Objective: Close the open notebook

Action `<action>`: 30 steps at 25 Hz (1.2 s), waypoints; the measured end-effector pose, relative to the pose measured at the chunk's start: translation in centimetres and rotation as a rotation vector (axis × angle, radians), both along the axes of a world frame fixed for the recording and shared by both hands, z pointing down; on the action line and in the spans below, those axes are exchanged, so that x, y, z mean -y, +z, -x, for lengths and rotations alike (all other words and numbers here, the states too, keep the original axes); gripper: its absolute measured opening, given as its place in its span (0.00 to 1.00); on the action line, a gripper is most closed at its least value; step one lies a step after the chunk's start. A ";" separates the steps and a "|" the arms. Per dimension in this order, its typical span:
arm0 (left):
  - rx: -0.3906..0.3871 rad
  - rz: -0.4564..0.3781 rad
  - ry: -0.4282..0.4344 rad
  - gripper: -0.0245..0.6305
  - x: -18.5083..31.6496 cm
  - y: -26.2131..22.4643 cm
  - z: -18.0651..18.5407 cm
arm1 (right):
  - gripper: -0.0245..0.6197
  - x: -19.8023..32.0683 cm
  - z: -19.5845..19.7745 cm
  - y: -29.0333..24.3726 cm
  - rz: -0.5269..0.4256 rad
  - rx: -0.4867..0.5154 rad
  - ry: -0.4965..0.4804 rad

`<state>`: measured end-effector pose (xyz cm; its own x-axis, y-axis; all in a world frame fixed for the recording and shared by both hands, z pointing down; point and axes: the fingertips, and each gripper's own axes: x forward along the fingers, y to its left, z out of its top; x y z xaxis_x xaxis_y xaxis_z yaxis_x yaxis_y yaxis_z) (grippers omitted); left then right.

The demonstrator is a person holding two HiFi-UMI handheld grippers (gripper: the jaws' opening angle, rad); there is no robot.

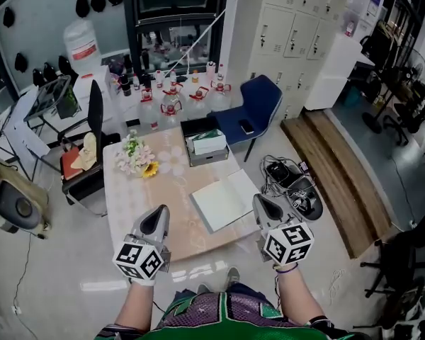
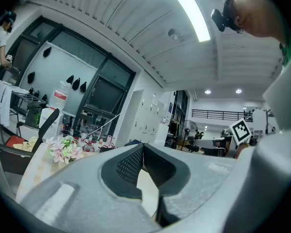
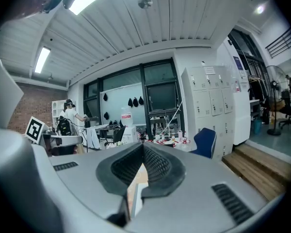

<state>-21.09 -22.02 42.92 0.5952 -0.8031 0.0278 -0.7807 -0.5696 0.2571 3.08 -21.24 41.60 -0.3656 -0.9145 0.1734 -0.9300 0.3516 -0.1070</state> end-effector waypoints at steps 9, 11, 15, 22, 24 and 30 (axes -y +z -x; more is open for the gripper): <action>0.026 -0.027 0.007 0.06 3.3 -1.7 -4.0 | 0.04 3.8 -3.7 -0.6 -0.024 0.024 -0.001; 0.032 -0.039 -0.005 0.06 3.8 -2.2 -4.5 | 0.04 5.0 -4.3 -1.1 -0.044 0.026 -0.021; 0.039 -0.055 -0.037 0.06 5.1 -2.5 -5.0 | 0.05 7.2 -4.9 -1.6 -0.073 0.040 -0.075; 0.047 -0.059 -0.059 0.06 6.1 -2.8 -6.7 | 0.26 10.3 -6.1 -0.5 -0.061 0.049 -0.144; 0.056 -0.055 -0.061 0.06 6.0 -2.7 -7.2 | 0.26 11.1 -6.4 0.4 -0.043 0.035 -0.156; 0.079 -0.013 -0.053 0.06 5.7 -0.8 -8.7 | 0.26 12.6 -8.4 5.7 0.083 0.013 -0.183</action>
<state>-12.43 -27.68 42.13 0.5485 -0.8338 0.0624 -0.8271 -0.5302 0.1863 11.47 -33.86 47.30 -0.5273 -0.8150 0.2401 -0.8496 0.5044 -0.1540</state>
